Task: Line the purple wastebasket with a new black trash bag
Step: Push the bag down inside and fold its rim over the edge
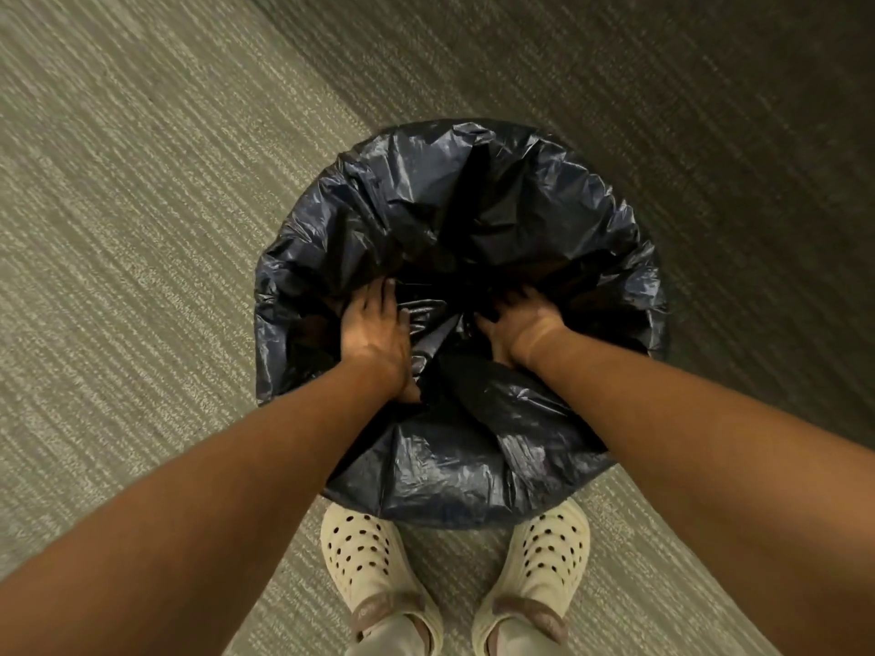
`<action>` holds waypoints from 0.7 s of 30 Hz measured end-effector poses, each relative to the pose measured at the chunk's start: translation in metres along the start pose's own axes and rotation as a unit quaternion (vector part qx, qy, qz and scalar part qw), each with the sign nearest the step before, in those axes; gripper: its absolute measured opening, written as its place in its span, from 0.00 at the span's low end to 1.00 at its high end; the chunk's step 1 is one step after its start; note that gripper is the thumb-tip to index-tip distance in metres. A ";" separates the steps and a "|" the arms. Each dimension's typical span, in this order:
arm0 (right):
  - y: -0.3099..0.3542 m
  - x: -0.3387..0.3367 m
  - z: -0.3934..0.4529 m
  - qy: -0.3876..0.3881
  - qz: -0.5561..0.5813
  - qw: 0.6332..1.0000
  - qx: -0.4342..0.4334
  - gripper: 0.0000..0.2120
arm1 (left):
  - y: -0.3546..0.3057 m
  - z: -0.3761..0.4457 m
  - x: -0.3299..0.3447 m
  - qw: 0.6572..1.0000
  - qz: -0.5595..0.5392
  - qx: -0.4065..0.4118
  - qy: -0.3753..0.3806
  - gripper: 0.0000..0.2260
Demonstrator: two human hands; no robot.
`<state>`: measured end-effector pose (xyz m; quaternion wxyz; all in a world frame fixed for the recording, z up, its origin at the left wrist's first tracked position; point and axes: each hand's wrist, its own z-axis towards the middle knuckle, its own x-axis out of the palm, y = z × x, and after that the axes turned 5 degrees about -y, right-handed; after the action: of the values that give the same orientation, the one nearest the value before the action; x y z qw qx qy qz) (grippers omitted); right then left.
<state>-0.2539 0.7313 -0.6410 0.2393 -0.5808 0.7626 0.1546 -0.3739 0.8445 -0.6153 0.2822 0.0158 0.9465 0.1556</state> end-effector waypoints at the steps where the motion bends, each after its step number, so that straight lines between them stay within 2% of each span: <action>1: 0.001 -0.004 -0.002 -0.014 0.037 0.999 0.003 0.33 | -0.002 -0.001 -0.005 1.000 -0.012 0.002 -0.015 0.46; 3: 0.007 -0.012 -0.006 -0.051 0.109 0.993 -0.005 0.31 | -0.007 -0.005 -0.015 0.999 -0.030 0.015 -0.031 0.41; 5: 0.014 -0.017 -0.016 -0.040 0.144 0.988 -0.049 0.30 | -0.011 -0.012 -0.019 0.998 -0.051 0.028 0.006 0.38; 7: 0.023 -0.011 -0.027 0.032 0.093 0.991 -0.096 0.30 | -0.010 -0.018 -0.016 0.996 -0.035 0.037 0.068 0.37; 9: 0.026 0.001 -0.035 0.094 0.009 0.990 -0.103 0.31 | -0.006 -0.023 -0.009 0.995 0.008 0.024 0.101 0.39; 14: 0.017 0.006 -0.035 0.151 -0.024 0.987 -0.040 0.33 | -0.003 -0.028 0.000 0.993 0.061 0.013 0.098 0.41; 16: 0.014 0.002 -0.034 0.129 -0.010 0.991 -0.036 0.31 | -0.006 -0.028 -0.002 0.997 0.040 0.008 0.072 0.38; 19: 0.019 -0.001 -0.034 -0.004 0.035 0.999 -0.041 0.33 | -0.013 -0.026 -0.008 0.999 0.028 0.033 0.014 0.35; 21: 0.025 -0.004 -0.026 -0.066 0.094 0.992 -0.058 0.32 | -0.019 -0.024 -0.008 0.997 0.024 0.070 0.028 0.35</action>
<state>-0.2820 0.7278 -0.6184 0.2397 -0.5081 0.7858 0.2586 -0.3786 0.8192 -0.5978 0.2497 0.0536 0.9620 0.0965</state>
